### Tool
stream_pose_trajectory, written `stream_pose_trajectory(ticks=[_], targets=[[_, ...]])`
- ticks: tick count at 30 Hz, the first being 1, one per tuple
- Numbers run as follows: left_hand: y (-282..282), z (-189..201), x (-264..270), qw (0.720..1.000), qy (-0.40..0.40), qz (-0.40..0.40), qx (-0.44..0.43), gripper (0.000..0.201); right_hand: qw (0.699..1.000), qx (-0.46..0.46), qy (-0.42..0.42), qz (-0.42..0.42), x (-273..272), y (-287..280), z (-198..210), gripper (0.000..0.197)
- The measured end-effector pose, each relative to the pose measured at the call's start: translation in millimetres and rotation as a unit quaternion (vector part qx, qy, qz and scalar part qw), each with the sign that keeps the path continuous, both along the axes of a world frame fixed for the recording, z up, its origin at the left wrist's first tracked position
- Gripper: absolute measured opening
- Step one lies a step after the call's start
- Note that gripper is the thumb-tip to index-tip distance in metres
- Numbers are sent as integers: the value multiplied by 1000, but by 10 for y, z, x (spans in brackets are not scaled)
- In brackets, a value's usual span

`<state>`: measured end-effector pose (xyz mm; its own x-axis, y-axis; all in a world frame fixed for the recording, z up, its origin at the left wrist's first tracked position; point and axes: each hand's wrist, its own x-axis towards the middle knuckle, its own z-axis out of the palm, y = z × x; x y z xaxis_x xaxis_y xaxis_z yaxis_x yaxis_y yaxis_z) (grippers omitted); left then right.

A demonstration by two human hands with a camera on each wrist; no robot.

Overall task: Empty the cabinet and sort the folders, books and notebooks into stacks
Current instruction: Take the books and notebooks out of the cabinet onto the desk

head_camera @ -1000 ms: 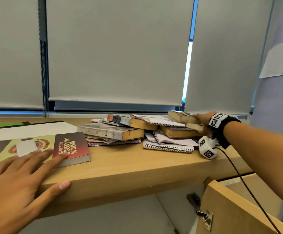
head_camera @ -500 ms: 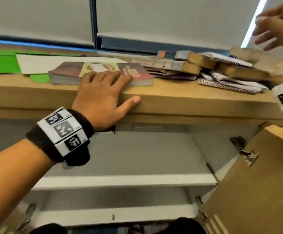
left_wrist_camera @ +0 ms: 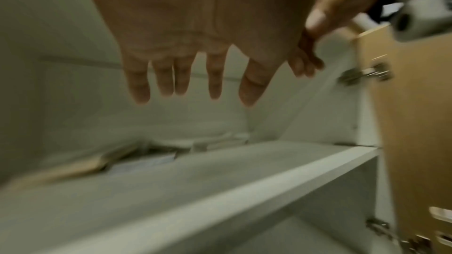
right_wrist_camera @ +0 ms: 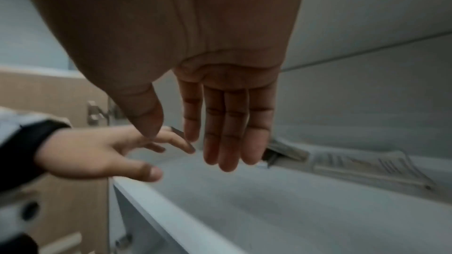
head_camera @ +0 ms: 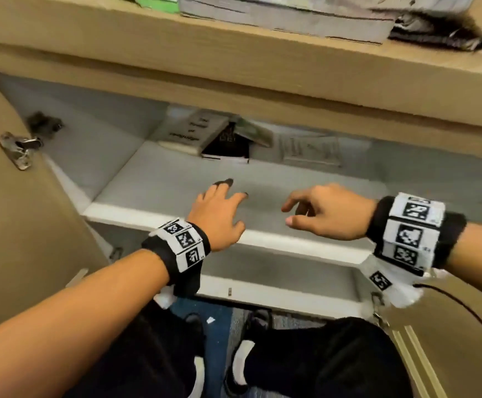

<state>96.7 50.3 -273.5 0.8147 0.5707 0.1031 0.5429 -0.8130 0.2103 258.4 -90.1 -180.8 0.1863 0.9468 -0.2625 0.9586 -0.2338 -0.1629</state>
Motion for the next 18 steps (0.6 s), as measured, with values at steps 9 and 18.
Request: stream_pose_trajectory(ticks=[9, 18], targets=[[636, -1090, 64, 978, 166, 88, -93, 69, 989, -86, -114, -37, 606, 1424, -988, 56], [661, -1302, 64, 987, 117, 80, -73, 68, 989, -25, -139, -48, 780, 3113, -1340, 75]])
